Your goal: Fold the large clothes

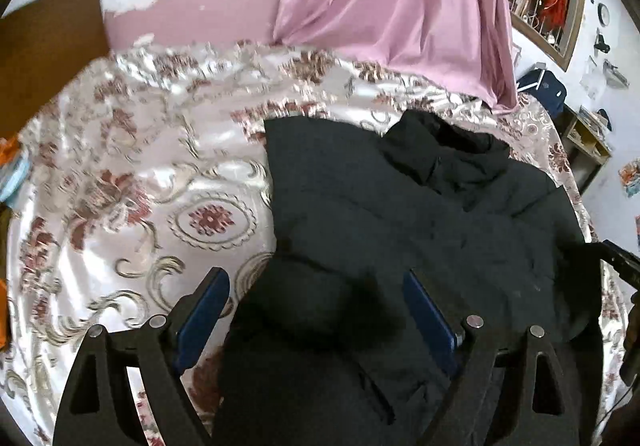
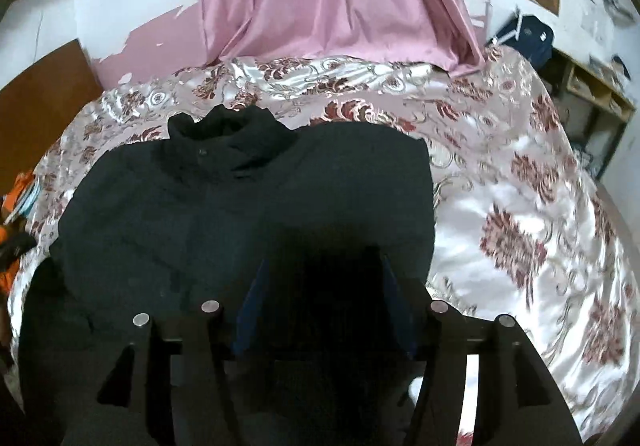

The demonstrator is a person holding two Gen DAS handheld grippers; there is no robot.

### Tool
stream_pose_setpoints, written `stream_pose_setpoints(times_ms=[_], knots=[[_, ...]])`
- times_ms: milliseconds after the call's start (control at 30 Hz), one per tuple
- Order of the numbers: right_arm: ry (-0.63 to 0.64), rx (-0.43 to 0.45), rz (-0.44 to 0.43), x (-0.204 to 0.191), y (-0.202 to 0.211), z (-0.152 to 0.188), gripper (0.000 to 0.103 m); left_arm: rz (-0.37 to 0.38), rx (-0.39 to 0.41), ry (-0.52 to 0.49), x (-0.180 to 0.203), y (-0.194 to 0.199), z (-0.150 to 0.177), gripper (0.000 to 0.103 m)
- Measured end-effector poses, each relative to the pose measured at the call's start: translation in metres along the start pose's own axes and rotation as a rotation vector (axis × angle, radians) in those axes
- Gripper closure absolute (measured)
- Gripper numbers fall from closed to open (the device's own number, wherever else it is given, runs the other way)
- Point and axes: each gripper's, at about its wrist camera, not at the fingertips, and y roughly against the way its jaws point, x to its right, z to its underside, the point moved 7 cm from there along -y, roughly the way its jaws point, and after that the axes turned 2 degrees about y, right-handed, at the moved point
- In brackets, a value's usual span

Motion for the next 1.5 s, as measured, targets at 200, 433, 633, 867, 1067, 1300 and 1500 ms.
stream_pose_setpoints(times_ms=[200,433,633,867,1067,1300,1500], knots=[[-0.018,-0.022,-0.099,0.01,-0.004,0.019,0.051,0.092,-0.054,0.058,-0.016,-0.009,0.028,0.035],[-0.09,-0.043,-0.168,0.01,-0.022,0.049,0.051,0.116,-0.075,0.222,-0.047,-0.016,0.028,0.1],[-0.033,-0.064,-0.15,-0.002,-0.016,0.051,0.09,0.139,-0.042,0.318,-0.058,0.006,0.04,0.102],[0.041,-0.109,-0.16,-0.012,0.001,0.059,0.096,0.11,-0.028,0.285,-0.09,0.037,0.064,0.102],[0.028,-0.192,-0.148,-0.007,-0.004,0.077,0.093,0.213,-0.01,0.257,-0.068,0.044,0.054,0.102],[0.162,0.008,-0.109,-0.022,0.034,0.026,0.058,0.256,-0.012,0.037,0.024,0.027,-0.002,0.102],[0.126,-0.093,-0.262,-0.059,-0.022,0.004,0.059,0.367,-0.086,0.011,0.098,-0.049,-0.053,0.102]])
